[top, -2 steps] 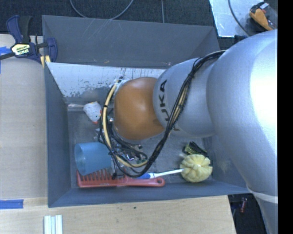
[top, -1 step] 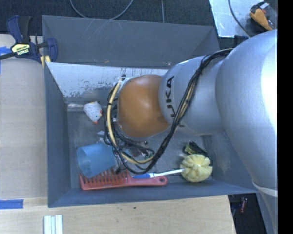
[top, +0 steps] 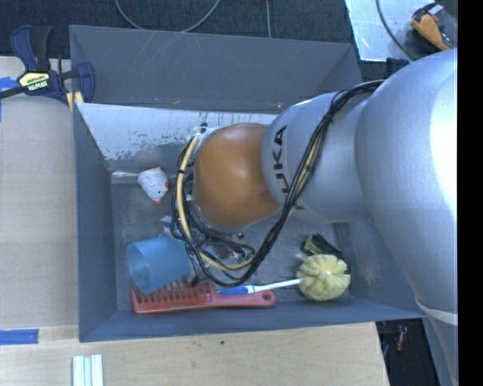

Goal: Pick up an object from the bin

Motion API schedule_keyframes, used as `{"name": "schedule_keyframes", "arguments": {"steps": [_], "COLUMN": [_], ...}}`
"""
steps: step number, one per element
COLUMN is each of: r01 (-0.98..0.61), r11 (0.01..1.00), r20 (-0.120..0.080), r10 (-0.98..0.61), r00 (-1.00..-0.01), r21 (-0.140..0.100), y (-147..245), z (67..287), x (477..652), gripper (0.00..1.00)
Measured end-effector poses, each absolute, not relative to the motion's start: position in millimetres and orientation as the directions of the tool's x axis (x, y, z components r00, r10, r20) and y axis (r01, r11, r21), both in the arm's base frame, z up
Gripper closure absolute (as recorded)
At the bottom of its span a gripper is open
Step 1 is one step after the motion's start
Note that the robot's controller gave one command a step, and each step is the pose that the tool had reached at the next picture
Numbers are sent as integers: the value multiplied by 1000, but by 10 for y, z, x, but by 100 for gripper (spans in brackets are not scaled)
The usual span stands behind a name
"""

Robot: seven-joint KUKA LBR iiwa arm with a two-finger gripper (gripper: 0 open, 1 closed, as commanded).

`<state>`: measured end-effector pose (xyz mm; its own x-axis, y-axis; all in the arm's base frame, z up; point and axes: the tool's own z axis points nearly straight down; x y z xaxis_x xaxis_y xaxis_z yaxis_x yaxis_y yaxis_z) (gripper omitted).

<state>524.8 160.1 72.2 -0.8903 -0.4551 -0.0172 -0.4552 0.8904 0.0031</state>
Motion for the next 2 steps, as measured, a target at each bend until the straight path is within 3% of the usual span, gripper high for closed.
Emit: {"name": "schedule_keyframes", "arguments": {"steps": [2], "r01": [-454], "r11": [891], "r20": [-11], "r10": [-454], "r00": [-891], "r21": [4], "y": [1592], "z": [1244], "x": [5228], "gripper": [100]}}
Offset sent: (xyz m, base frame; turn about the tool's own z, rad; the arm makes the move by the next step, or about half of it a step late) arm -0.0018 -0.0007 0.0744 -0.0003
